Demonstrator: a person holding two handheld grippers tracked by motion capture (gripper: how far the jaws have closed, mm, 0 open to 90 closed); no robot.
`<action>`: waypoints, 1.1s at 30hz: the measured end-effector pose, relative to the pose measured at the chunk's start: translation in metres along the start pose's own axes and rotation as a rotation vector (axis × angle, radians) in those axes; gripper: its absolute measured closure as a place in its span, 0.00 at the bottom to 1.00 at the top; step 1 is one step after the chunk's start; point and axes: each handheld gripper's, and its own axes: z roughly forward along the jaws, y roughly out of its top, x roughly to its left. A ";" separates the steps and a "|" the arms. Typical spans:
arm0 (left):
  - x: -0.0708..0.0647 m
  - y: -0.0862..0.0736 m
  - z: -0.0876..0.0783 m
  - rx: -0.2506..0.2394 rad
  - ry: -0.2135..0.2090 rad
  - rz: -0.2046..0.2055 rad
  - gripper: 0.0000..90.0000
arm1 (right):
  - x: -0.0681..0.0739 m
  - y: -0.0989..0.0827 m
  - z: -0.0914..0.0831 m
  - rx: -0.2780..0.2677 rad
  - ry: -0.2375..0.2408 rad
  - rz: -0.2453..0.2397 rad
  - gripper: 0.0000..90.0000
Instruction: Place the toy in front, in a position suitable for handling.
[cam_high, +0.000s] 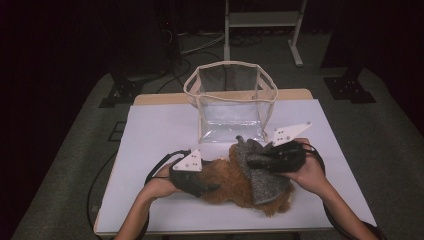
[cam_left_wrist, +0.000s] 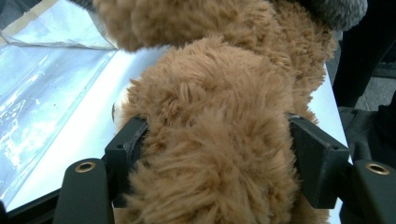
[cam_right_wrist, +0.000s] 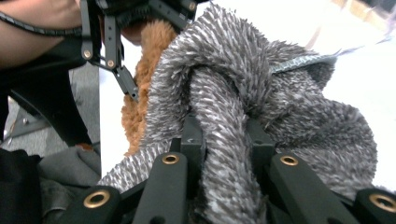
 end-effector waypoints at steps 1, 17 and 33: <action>-0.001 0.000 -0.001 0.003 0.000 0.004 0.33 | 0.001 -0.001 0.004 0.012 0.001 -0.001 0.82; -0.001 -0.002 -0.002 -0.003 0.001 0.000 0.32 | -0.023 -0.031 -0.039 0.035 -0.095 0.091 0.82; -0.003 -0.004 -0.005 0.009 0.004 0.027 0.31 | -0.051 -0.026 -0.017 0.046 -0.096 0.122 0.82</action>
